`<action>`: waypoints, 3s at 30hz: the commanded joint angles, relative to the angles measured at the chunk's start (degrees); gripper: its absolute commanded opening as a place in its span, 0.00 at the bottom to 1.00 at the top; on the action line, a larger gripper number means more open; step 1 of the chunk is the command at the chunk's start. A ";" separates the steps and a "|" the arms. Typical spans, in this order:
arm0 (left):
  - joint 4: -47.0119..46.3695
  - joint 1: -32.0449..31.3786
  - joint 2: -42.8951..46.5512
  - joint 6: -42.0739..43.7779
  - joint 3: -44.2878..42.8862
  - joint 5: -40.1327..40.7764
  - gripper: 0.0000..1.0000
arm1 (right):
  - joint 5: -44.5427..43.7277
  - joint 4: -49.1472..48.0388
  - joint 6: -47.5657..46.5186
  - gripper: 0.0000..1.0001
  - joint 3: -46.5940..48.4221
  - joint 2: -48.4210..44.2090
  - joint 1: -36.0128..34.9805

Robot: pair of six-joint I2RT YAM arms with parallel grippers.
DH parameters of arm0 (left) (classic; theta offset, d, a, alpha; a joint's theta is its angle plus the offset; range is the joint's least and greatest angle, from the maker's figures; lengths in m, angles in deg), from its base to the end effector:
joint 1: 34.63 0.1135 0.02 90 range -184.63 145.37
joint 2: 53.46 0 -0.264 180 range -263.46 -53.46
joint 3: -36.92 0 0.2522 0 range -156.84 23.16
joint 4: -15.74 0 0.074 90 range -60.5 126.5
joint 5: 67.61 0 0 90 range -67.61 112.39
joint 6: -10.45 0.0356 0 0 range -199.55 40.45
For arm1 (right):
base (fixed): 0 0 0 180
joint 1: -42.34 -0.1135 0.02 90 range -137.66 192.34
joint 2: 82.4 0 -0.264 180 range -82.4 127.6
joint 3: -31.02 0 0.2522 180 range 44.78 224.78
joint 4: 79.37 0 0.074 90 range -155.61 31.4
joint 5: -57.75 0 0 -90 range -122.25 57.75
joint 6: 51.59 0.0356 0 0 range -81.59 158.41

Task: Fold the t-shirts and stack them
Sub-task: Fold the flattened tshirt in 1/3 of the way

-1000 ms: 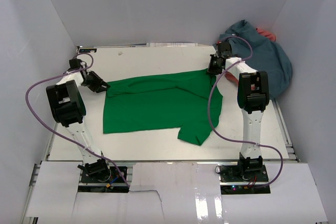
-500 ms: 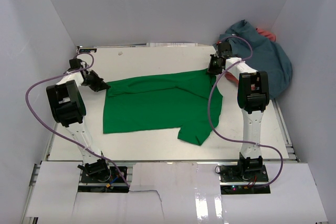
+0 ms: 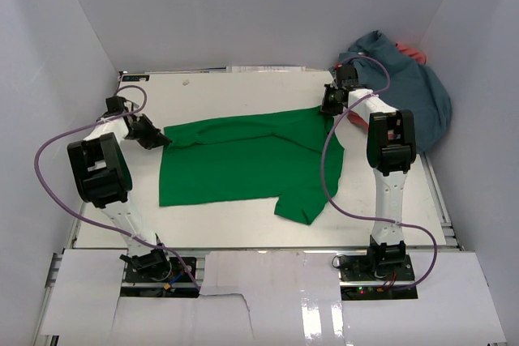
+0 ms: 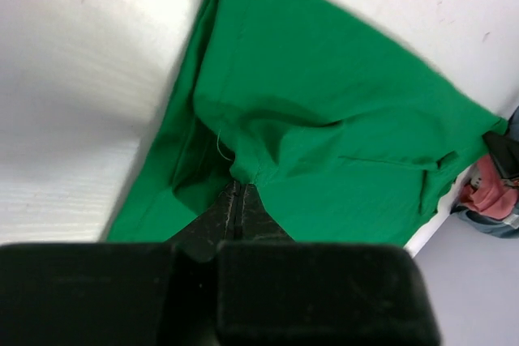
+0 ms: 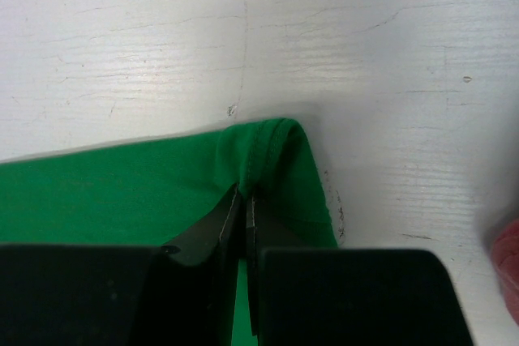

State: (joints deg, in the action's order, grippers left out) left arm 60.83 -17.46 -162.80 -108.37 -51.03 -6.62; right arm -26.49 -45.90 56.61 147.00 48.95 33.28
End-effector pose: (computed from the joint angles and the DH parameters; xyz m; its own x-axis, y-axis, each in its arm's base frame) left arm 0.3722 0.0969 0.1742 -0.7322 -0.6675 -0.1353 -0.4865 0.6516 -0.5820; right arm 0.5027 0.0838 0.1625 -0.7756 0.1910 -0.6016 0.0214 0.9605 0.2773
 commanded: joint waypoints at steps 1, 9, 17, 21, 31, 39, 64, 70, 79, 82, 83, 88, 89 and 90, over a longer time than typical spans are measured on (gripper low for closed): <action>0.75 0.23 3.87 1.92 1.86 1.15 0.00 | -0.49 2.53 -0.79 0.08 -0.35 -1.45 -0.08; 1.80 0.23 4.31 3.59 4.75 2.29 0.00 | -0.48 2.53 -0.71 0.08 -0.70 -1.80 -0.08; 1.80 0.23 7.21 4.74 7.92 5.90 0.00 | -0.66 2.97 -0.62 0.08 -0.26 -1.27 -0.17; 2.15 0.32 8.87 4.30 7.84 8.44 0.00 | -0.66 2.97 -0.62 0.08 -0.35 -1.36 -0.26; 3.47 1.55 8.18 4.12 5.64 7.66 0.00 | -0.84 3.06 -0.71 0.08 -0.35 -1.27 -0.34; 2.24 2.34 5.81 4.47 7.49 8.36 0.00 | -0.93 3.59 -0.79 0.08 0.62 -1.18 -0.34; 2.51 2.69 3.26 1.49 -0.51 6.78 0.41 | 0.74 1.74 -1.58 0.67 -9.31 -14.10 -0.96; 2.24 2.61 3.61 0.69 -2.61 5.37 0.41 | -1.09 1.04 -2.81 0.69 -15.19 -20.86 -2.36; 2.59 -8.07 5.63 4.47 -9.90 1.33 0.41 | 3.28 2.89 -4.31 0.70 -15.64 -21.13 -3.15; 2.16 -15.99 3.35 5.70 -13.42 -0.33 0.41 | 6.89 3.15 -4.57 0.70 -15.12 -19.82 -4.64; 2.07 -18.46 2.04 5.70 -16.39 -1.21 0.41 | 8.46 3.50 -5.18 0.70 -13.98 -19.21 -5.00; 2.07 -26.29 -8.51 3.07 -29.57 -6.56 0.41 | 14.00 6.57 -7.38 0.69 -9.06 -13.67 -7.02; 2.07 -27.01 -10.00 2.37 -31.52 -6.93 0.41 | 14.63 7.01 -7.39 0.69 -8.18 -12.88 -7.29; 2.07 -27.71 -11.50 0.88 -33.45 -7.54 0.41 | 15.33 7.62 -7.73 0.68 -6.95 -11.74 -7.55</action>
State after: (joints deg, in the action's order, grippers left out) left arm 62.29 -45.11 -171.32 -105.16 -79.55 -10.23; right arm -16.26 -41.05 50.97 136.11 34.91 26.70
